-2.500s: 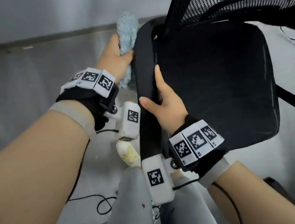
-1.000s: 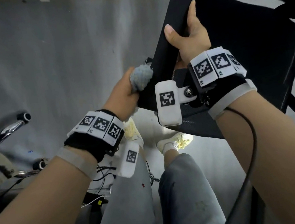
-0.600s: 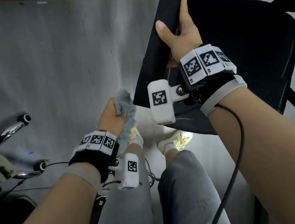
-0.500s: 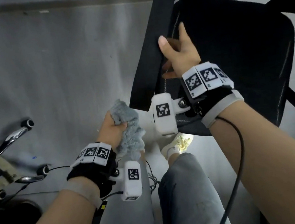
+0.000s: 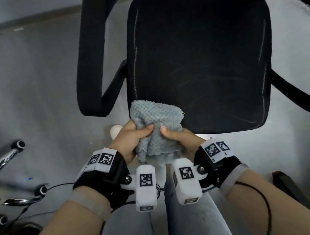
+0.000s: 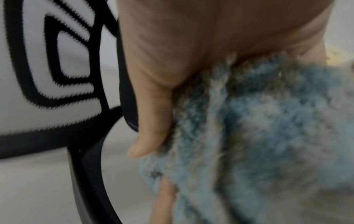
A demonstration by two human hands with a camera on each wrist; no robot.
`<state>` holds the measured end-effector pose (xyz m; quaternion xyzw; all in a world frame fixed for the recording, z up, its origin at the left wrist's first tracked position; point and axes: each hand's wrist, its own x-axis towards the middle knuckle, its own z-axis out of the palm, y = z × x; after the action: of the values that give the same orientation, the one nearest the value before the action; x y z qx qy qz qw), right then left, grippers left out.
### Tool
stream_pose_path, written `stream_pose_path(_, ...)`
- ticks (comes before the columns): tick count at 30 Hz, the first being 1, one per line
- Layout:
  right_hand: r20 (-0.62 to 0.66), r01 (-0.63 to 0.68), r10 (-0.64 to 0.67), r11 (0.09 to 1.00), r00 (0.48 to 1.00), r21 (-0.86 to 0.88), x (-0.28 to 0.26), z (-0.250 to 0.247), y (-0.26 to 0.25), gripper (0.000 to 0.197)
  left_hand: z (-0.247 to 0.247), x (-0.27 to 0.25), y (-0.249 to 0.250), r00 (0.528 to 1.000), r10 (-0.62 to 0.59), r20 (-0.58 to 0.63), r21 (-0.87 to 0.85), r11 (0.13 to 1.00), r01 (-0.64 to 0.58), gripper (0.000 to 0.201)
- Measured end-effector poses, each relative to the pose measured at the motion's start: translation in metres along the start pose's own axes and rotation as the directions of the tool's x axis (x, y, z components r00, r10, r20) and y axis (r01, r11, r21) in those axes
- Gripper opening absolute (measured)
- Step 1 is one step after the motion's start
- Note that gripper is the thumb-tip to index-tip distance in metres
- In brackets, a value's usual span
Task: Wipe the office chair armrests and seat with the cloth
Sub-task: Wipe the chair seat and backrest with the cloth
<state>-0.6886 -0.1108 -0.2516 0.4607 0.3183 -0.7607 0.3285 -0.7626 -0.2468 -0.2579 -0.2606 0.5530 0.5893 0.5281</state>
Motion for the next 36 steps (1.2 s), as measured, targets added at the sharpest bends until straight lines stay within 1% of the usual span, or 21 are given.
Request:
stream_pose_path(3,-0.113,0.121,-0.106,0.983,0.988,0.139,-0.005,-0.019,-0.007,0.033,0.024,0.007,0.004,0.998,0.051,0.024,0.07,0.996,-0.053,0.04)
stream_pose_path(6,-0.293,0.29,-0.263,0.956,0.919,0.053,-0.01,-0.036,-0.018,0.019,0.041,0.013,0.01,0.997,0.01,0.077,0.142,0.99,-0.021,0.038)
stream_pose_path(8,-0.403,0.397,-0.397,0.914,0.825,-0.086,-0.018,-0.051,-0.033,0.005,0.046,0.019,0.014,0.997,-0.01,0.071,0.259,0.966,-0.009,0.036)
stream_pose_path(10,-0.488,0.502,-0.551,0.831,0.677,-0.241,-0.023,-0.073,-0.053,0.006,0.044,0.032,0.018,0.997,0.073,0.02,0.442,0.894,-0.075,0.046)
stream_pose_path(11,-0.519,0.507,-0.625,0.779,0.583,-0.369,-0.024,-0.085,-0.064,0.003,0.043,0.041,0.019,0.987,0.163,-0.006,0.56,0.818,-0.132,0.054)
stream_pose_path(13,-0.521,0.379,-0.736,0.673,0.434,-0.635,-0.015,-0.11,-0.082,0.009,0.036,0.063,0.019,0.934,0.353,-0.055,0.767,0.614,-0.187,0.073)
stream_pose_path(14,-0.503,0.31,-0.757,0.639,0.418,-0.704,-0.006,-0.12,-0.088,0.011,0.032,0.073,0.02,0.906,0.415,-0.086,0.822,0.543,-0.171,0.081)
stream_pose_path(16,-0.465,0.144,-0.751,0.585,0.469,-0.798,0.02,-0.134,-0.095,0.025,0.02,0.094,0.018,0.866,0.464,-0.185,0.861,0.502,-0.085,0.094)
stream_pose_path(19,-0.456,-0.169,-0.677,0.447,0.578,-0.878,0.051,-0.131,-0.091,0.06,-0.002,0.114,0.008,0.845,0.408,-0.347,0.778,0.628,0.016,0.1)
stream_pose_path(21,-0.445,-0.23,-0.667,0.389,0.598,-0.892,0.069,-0.116,-0.083,0.075,-0.011,0.116,0.0,0.873,0.328,-0.36,0.707,0.707,0.026,0.086)
stream_pose_path(23,-0.402,-0.253,-0.692,0.312,0.6,-0.916,0.087,-0.095,-0.067,0.072,-0.018,0.115,-0.005,0.871,0.344,-0.351,0.734,0.678,0.028,0.073)
stream_pose_path(24,-0.338,-0.243,-0.701,0.236,0.629,-0.941,0.093,-0.083,-0.058,0.07,-0.019,0.112,-0.004,0.862,0.374,-0.342,0.759,0.651,0.019,0.069)
stream_pose_path(26,-0.118,-0.134,-0.675,0.027,0.728,-0.991,0.101,-0.065,-0.036,0.075,-0.022,0.112,-0.004,0.858,0.408,-0.312,0.766,0.642,-0.027,0.063)
stream_pose_path(27,0.024,-0.045,-0.67,-0.086,0.742,-0.995,0.101,-0.06,-0.028,0.076,-0.023,0.113,-0.003,0.864,0.404,-0.301,0.753,0.656,-0.044,0.063)
stream_pose_path(29,0.273,0.053,-0.704,-0.319,0.656,-0.946,0.098,-0.066,-0.03,0.072,-0.026,0.113,-0.002,0.883,0.374,-0.283,0.716,0.695,-0.065,0.063)
stream_pose_path(30,0.321,0.03,-0.671,-0.408,0.669,-0.913,0.096,-0.075,-0.041,0.07,-0.028,0.113,-0.002,0.895,0.356,-0.268,0.699,0.711,-0.074,0.063)
stream_pose_path(31,0.282,-0.022,-0.631,-0.429,0.722,-0.903,0.094,-0.084,-0.056,0.068,-0.03,0.112,-0.002,0.904,0.344,-0.252,0.681,0.727,-0.086,0.064)
stream_pose_path(32,0.17,-0.101,-0.626,-0.372,0.761,-0.923,0.092,-0.096,-0.069,0.068,-0.033,0.113,-0.002,0.912,0.333,-0.242,0.664,0.742,-0.095,0.064)
stream_pose_path(33,0.019,-0.19,-0.66,-0.243,0.751,-0.951,0.087,-0.106,-0.085,0.07,-0.035,0.112,-0.001,0.919,0.321,-0.23,0.653,0.751,-0.099,0.063)
stream_pose_path(34,-0.128,-0.25,-0.723,-0.063,0.678,-0.966,0.083,-0.114,-0.098,0.073,-0.038,0.112,-0.002,0.926,0.311,-0.217,0.651,0.752,-0.1,0.062)
stream_pose_path(36,-0.381,-0.217,-0.784,0.314,0.491,-0.925,0.084,-0.118,-0.113,0.078,-0.041,0.113,-0.002,0.939,0.285,-0.193,0.634,0.767,-0.103,0.062)
